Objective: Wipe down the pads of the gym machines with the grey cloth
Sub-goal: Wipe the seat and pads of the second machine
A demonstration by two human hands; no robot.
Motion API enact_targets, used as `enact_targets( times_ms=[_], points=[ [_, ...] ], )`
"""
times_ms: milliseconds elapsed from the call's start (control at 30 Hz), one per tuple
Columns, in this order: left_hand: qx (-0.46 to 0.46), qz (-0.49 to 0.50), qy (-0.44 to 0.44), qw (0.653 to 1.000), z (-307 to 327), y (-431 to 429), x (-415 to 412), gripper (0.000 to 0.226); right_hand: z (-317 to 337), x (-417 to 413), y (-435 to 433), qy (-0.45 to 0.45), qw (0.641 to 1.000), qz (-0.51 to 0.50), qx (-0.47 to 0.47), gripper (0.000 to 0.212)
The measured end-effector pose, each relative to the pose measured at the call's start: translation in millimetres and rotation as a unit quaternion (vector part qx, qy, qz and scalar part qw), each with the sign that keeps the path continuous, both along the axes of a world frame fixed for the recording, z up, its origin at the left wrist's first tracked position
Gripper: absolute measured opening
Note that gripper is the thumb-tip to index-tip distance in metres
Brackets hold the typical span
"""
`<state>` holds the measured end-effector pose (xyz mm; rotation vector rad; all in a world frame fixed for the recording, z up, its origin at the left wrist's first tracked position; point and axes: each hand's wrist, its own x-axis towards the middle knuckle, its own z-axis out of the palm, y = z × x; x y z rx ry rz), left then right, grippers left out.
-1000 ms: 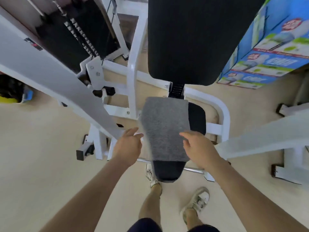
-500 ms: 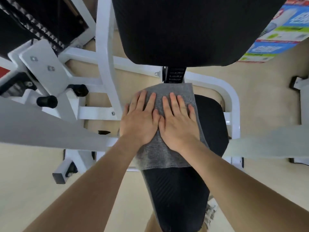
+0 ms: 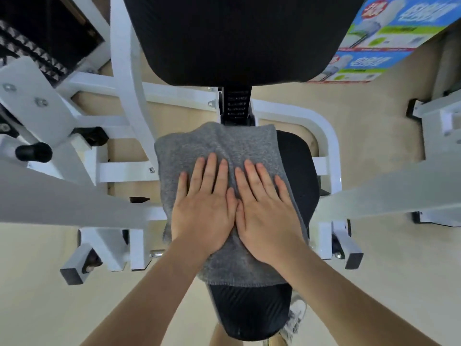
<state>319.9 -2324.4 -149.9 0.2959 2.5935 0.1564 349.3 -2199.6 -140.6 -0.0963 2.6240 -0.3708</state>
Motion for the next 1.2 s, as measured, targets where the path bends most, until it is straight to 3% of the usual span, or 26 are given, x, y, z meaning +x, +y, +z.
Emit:
enact_targets(
  times_ms=[167,400,733,967,1067,1200],
  points=[
    [0.03,-0.041,0.021,0.998,-21.6,23.9,-42.1,0.059,-18.7,-38.2,29.9,0.012,1.0,-0.003,0.024,0.058],
    [0.077,-0.054,0.014,0.995,-50.5,77.2,-120.0,0.054,-53.3,-105.8,68.6,0.016,0.987,-0.156,0.035,0.059],
    [0.097,-0.099,0.018,0.99,-28.3,89.2,-56.5,0.057,-28.8,-31.4,58.8,0.019,0.939,-0.343,-0.003,0.067],
    [0.123,-0.134,0.02,0.983,-1.3,70.2,16.5,0.056,-20.1,52.6,32.2,0.089,0.883,-0.424,-0.183,0.067],
    [0.116,-0.122,0.019,0.986,14.9,55.6,59.4,0.056,-11.3,94.3,21.9,0.057,0.901,-0.386,-0.189,0.068],
    [0.102,-0.087,0.031,0.99,36.0,40.7,115.5,0.058,25.4,136.4,29.4,-0.047,0.945,-0.299,-0.127,0.057]
  ],
)
